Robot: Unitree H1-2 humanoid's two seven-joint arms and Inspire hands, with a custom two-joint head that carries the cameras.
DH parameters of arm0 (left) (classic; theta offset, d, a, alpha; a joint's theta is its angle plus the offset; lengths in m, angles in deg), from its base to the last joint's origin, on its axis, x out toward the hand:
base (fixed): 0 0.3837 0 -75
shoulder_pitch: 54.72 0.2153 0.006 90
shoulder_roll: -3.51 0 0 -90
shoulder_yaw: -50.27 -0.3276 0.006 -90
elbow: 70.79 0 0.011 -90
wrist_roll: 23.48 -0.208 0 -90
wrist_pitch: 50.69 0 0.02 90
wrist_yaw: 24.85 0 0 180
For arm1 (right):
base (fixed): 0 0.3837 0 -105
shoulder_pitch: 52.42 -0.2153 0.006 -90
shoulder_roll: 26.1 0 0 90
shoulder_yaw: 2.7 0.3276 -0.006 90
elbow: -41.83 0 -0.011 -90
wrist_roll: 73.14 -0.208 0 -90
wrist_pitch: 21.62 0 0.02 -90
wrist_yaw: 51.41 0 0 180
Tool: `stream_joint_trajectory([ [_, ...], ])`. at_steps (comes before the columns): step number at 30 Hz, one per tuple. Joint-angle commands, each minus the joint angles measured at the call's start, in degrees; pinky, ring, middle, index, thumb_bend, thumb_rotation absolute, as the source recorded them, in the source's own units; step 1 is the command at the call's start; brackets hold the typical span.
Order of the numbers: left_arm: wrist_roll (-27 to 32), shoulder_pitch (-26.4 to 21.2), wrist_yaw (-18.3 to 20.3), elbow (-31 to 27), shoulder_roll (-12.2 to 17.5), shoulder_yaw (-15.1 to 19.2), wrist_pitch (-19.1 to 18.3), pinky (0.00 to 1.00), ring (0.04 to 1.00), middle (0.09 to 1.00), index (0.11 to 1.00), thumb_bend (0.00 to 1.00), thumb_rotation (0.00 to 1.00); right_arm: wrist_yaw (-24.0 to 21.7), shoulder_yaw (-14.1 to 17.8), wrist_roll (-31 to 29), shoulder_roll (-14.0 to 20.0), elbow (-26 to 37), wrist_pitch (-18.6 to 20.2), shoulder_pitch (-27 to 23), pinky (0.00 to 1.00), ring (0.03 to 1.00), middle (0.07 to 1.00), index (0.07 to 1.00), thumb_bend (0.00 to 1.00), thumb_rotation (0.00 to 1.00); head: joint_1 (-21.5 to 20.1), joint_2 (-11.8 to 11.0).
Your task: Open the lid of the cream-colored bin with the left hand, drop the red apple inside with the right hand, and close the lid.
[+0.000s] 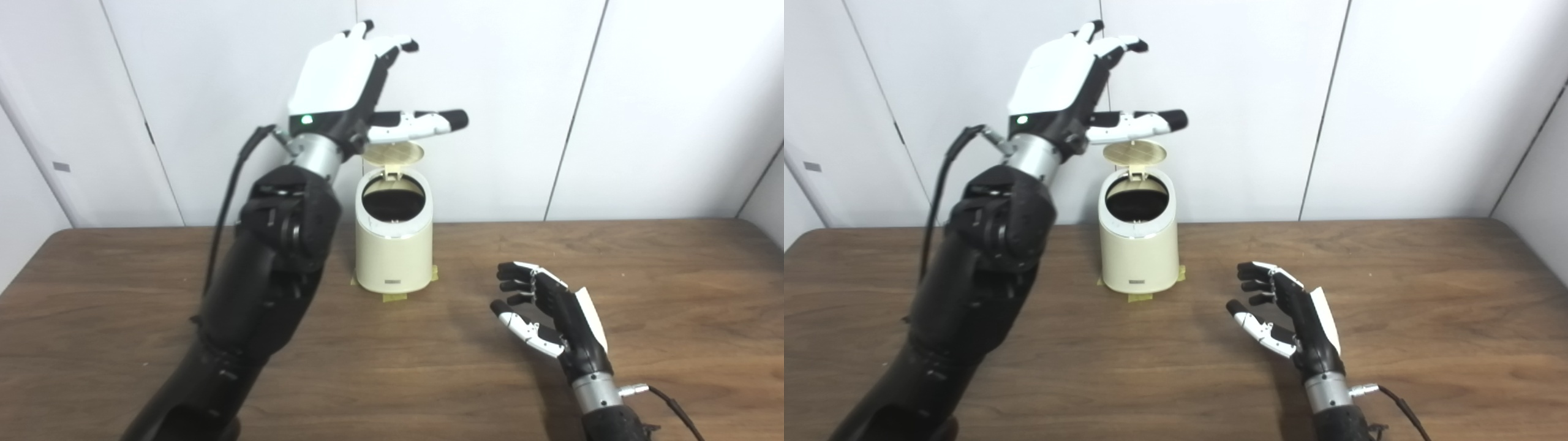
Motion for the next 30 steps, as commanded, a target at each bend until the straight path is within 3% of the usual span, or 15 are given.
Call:
stream_joint_trajectory([
  [1, -3.3, -4.1, 1.3, 0.5, 0.3, 0.0, -0.3, 1.0, 1.0, 0.881, 0.85, 1.0, 0.89, 0.3, 0.5, -0.8, 0.0, 0.8, -1.7, -2.4, 0.6, 0.689, 0.712, 0.699, 0.27, 0.34, 0.0, 0.0],
  [12, -13.2, -6.1, 5.9, 6.8, 0.9, -4.7, 1.1, 1.0, 1.0, 0.857, 0.838, 1.0, 0.97, 0.4, 0.5, -0.5, 0.1, -0.2, -1.6, -2.7, 0.6, 0.689, 0.707, 0.699, 0.27, 0.33, 0.0, -0.2],
  [20, -12.6, -5.1, 4.5, 9.1, 0.5, -3.8, 1.1, 1.0, 1.0, 0.852, 0.837, 1.0, 0.97, 0.6, 0.2, 0.5, 0.0, 0.3, -1.3, -2.4, 0.6, 0.682, 0.7, 0.698, 0.27, 0.35, 0.1, -0.2],
  [30, -13.2, -4.4, 7.2, 9.6, 0.6, -4.3, 0.7, 1.0, 1.0, 0.886, 0.852, 1.0, 1.0, -0.2, 0.2, -0.3, -0.2, 1.1, -0.3, -1.9, 0.61, 0.695, 0.716, 0.716, 0.27, 0.32, 0.0, -0.5],
])
